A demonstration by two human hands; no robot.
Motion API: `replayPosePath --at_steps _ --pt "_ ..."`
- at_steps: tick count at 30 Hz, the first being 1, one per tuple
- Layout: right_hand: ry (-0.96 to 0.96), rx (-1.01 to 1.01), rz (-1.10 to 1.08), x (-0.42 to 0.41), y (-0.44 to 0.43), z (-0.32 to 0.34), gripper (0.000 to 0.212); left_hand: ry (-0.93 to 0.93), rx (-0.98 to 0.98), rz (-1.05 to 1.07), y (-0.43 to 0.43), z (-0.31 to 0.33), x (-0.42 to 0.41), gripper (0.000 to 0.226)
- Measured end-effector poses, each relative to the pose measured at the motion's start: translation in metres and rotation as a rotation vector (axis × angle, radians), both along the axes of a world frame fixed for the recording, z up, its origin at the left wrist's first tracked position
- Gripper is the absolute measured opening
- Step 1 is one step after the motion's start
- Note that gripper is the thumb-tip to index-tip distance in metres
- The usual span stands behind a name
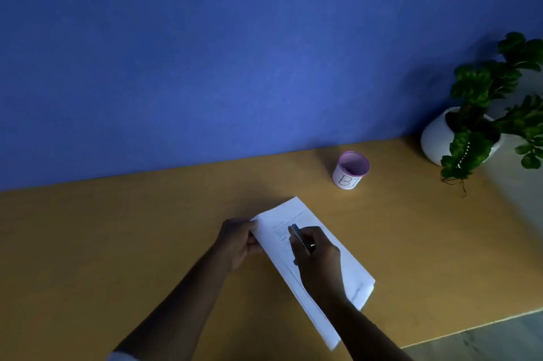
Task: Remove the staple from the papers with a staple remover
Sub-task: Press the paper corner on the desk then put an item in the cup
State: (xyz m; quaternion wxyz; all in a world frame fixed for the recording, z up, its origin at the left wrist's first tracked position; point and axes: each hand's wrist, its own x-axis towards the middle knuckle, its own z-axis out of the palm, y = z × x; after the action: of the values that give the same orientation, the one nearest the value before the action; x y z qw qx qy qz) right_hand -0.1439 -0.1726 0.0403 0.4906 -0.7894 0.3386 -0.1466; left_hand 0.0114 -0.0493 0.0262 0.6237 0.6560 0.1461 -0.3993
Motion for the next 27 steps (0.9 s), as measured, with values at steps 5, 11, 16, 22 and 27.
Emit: replayPosePath --at_steps 5,11,16,22,27 --pt "0.173 -0.042 0.024 0.01 0.001 -0.056 0.02 -0.102 0.207 -0.156 0.003 -0.03 0.022 0.02" --pt "0.213 -0.02 0.028 0.025 0.006 -0.081 0.024 -0.274 0.362 -0.313 -0.003 -0.043 0.041 0.021" --pt "0.239 -0.049 0.094 0.044 0.007 -0.088 0.012 -0.384 0.454 -0.401 -0.01 -0.054 0.053 0.026" --pt "0.288 -0.037 0.109 0.092 0.009 -0.092 0.018 -0.374 0.461 -0.402 -0.011 -0.074 0.067 0.019" --pt "0.328 -0.094 0.108 0.11 0.016 -0.102 0.024 -0.687 0.588 -0.522 -0.005 -0.079 0.069 0.016"
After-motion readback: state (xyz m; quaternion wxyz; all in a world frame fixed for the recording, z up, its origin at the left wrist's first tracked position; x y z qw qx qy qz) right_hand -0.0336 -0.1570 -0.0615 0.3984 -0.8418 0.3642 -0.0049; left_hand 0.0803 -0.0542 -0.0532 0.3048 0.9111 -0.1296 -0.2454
